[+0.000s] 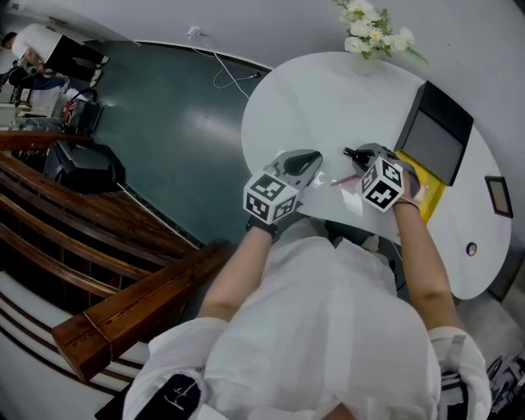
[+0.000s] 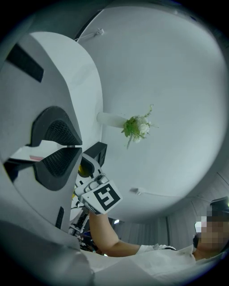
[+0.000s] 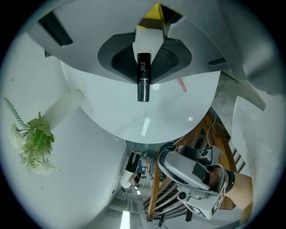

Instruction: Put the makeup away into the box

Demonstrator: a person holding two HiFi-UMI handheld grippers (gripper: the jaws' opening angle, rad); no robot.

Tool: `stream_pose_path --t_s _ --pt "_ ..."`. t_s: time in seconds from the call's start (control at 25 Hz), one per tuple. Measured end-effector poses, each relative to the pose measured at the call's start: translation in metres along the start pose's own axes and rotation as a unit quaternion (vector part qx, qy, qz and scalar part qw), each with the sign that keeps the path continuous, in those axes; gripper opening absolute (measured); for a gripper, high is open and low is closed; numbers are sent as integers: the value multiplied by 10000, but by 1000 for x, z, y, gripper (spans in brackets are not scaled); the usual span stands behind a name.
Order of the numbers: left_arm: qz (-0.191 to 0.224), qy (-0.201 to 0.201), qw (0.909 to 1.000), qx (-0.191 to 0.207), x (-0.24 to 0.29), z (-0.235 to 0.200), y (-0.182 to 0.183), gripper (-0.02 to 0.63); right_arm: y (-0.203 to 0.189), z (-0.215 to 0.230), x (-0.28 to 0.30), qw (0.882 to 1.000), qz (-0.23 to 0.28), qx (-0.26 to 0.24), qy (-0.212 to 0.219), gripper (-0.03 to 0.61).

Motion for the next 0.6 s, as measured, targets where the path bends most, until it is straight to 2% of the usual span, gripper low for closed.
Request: stream_pose_path --t_s 0.28,0.6 --pt "-158 -447 9984 296 30 32 8 25 -38 7 -39 9956 123 806 -464 92" --pt "-422 -900 9934 569 68 65 11 25 -101 3 -64 9840 -72 1612 -753 92"
Point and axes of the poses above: the fingertips, and each gripper's own axes: x forward along the fingers, z to its right, y out of its top, the point moved 2 cm from there along -x, backward along the fingers, and after that the axes turned 2 degrees about y, right-handed, at the moved point
